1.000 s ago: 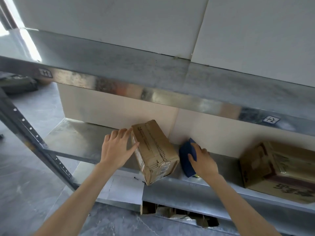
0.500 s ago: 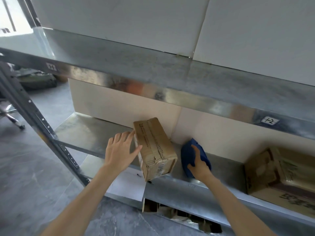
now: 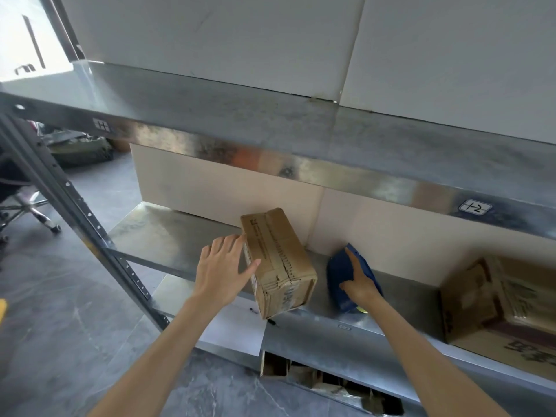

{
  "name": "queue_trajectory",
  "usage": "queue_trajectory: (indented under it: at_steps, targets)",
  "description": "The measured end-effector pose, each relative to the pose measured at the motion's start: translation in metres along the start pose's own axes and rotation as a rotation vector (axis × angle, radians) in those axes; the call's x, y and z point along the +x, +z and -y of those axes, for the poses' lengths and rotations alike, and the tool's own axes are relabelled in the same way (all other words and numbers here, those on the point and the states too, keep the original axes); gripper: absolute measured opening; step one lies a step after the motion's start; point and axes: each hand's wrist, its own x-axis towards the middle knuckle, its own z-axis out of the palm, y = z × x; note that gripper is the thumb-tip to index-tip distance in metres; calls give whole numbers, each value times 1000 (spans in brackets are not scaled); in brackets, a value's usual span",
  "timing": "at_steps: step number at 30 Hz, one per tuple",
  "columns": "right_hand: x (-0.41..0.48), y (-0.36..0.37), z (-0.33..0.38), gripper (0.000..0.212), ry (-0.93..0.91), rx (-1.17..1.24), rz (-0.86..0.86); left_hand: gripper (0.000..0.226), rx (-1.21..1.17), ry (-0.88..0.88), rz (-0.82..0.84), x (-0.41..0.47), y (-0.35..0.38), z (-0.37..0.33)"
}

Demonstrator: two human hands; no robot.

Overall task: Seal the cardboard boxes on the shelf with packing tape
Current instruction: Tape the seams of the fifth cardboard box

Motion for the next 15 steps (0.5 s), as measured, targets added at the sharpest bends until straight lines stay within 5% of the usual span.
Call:
queue_trajectory:
  at_steps: [10, 15]
  targets:
    - [-34, -25, 15, 76, -84, -276, -55, 70, -64, 72, -8, 5, -5, 9]
    - [-69, -31, 32, 59, -213, -398, -344, 68, -165, 134, 0, 8, -12, 7]
